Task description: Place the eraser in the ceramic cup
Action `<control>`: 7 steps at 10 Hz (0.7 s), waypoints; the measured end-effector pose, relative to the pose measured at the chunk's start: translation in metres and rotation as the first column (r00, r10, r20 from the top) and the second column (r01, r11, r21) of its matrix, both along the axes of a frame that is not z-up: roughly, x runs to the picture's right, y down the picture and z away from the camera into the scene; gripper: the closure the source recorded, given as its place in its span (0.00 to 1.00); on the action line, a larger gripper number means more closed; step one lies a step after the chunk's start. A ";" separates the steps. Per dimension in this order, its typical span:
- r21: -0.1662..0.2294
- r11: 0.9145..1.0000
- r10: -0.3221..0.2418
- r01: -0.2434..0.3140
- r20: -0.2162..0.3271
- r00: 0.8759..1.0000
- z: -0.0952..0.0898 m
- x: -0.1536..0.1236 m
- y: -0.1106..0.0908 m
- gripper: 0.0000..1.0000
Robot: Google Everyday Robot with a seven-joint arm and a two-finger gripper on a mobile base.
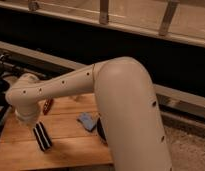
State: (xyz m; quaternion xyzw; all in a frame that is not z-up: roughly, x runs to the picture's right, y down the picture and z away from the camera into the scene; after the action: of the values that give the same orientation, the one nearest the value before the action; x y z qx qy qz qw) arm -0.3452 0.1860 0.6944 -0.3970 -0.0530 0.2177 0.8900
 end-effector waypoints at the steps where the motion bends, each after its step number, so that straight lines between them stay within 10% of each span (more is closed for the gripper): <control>1: -0.008 1.000 -0.007 0.007 0.003 1.000 0.009 -0.006 0.011 0.34; 7: -0.043 0.998 -0.037 0.037 0.001 0.999 0.043 -0.025 0.039 0.20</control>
State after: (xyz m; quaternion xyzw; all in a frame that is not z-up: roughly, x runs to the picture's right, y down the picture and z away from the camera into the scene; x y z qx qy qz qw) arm -0.3703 0.2254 0.7372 -0.4169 -0.0410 0.2025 0.8852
